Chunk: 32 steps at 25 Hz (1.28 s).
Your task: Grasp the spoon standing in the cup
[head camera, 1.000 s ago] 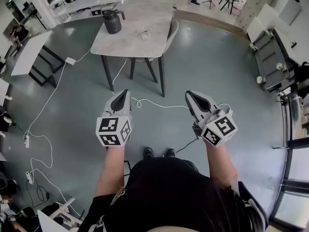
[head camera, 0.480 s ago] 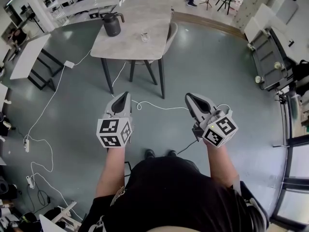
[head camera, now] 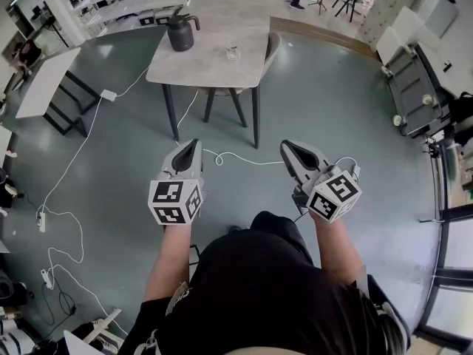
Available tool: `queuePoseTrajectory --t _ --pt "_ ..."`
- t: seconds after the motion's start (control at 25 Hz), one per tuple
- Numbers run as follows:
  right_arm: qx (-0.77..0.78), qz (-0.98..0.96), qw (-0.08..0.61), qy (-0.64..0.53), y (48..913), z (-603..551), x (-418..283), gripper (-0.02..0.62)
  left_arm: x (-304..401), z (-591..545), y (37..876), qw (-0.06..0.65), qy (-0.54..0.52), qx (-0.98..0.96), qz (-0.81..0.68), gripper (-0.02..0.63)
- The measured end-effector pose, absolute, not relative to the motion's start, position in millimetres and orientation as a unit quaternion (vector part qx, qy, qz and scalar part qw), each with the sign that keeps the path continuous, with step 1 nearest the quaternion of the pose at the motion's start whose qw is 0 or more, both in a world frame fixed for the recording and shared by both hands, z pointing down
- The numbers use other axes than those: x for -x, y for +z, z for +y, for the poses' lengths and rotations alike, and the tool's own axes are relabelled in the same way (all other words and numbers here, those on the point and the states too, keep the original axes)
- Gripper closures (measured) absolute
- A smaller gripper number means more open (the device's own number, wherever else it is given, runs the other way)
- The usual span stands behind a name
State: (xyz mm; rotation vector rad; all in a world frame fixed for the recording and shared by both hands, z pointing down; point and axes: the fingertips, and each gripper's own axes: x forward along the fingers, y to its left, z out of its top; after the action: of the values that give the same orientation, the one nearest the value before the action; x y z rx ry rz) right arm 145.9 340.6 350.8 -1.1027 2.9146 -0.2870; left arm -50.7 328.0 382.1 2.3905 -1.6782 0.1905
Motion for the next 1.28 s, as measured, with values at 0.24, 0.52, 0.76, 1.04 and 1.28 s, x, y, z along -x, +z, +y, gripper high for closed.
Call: queuePoseTrajectory --t 0.24,0.52,0.76,1.04,1.28 --pt "0.340 0.934 -0.005 -0.107 362.1 339.3 -124.3 0.600 62.2 325.6 389.6 0.118 0.060 -0.812 -0.568 0.597" --pt "0.318 0.938 -0.013 -0.139 382.9 305.6 -89.4 0.600 92.6 301.1 400.6 0.133 0.063 -0.799 -0.583 0.597" --pt "0.286 0.945 -0.024 -0.160 401.7 252.1 -57.6 0.600 116.7 253.2 416.9 0.151 0.073 -0.784 -0.598 0.597" --pt "0.263 0.948 -0.029 -0.176 415.0 168.9 -29.4 0.600 119.3 171.7 428.2 0.161 0.102 -0.788 -0.586 0.597" --pt "0.261 0.945 -0.015 -0.197 424.8 94.4 -23.4 0.600 113.1 99.6 426.3 0.153 0.139 -0.796 -0.569 0.597"
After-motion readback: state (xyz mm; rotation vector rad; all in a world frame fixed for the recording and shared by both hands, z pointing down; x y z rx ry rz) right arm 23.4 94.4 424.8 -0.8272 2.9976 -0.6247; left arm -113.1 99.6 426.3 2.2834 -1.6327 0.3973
